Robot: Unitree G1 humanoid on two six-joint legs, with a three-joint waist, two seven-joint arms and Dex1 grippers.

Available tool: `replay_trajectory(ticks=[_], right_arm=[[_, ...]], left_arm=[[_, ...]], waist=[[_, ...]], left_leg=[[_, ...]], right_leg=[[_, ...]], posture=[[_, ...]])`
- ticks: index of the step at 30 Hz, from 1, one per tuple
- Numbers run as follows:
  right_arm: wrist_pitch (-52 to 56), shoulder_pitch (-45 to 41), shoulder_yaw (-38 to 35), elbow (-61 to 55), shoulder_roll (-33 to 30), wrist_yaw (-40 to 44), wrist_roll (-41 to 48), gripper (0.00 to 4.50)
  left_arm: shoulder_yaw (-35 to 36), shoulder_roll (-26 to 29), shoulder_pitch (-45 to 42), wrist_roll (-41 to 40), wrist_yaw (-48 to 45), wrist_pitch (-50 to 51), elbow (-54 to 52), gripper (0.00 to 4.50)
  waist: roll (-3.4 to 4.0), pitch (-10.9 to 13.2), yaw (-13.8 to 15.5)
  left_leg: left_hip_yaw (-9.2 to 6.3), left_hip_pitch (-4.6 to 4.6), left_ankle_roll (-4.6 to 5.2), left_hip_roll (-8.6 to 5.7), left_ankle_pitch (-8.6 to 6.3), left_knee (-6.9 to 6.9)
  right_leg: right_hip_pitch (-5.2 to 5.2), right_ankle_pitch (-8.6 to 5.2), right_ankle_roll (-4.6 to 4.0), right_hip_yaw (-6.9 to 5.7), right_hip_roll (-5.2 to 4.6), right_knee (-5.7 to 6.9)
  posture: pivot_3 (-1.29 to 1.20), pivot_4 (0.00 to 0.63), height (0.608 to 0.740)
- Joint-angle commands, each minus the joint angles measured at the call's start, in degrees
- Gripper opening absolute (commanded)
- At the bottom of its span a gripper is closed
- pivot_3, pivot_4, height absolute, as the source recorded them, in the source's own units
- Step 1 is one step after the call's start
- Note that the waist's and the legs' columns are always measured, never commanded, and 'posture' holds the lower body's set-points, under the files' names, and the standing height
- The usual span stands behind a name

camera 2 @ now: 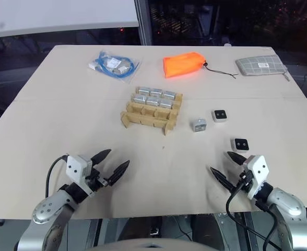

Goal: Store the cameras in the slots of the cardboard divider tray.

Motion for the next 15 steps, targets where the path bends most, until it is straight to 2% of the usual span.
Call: replay_trajectory(ticks=[1, 15], right_arm=[[-0.82, 0.13, -0.20, -1.10, 0.06, 0.03, 0.26, 4.50], [-1.23, 0.40, -0.60, -1.01, 0.14, -0.18, 0.13, 4.50]], left_arm=[[-0.06, 0.62, -0.47, -0.35, -0.24, -0.07, -1.90, 4.43], [-0.32, 0.92, -1.96, -0.75, -1.85, 0.11, -1.04, 4.43]], waist=[[0.00, 0.00, 0.00], [0.00, 0.00, 0.00]], left_leg=[[0.00, 0.00, 0.00, 0.00, 0.00, 0.00], [0.00, 0.00, 0.00, -0.01, 0.00, 0.00]], right_leg=[[0.00, 0.00, 0.00, 0.00, 0.00, 0.00], [0.00, 0.00, 0.00, 0.00, 0.00, 0.00]], posture=[[0.00, 0.150, 0.740], [0.00, 0.150, 0.740]])
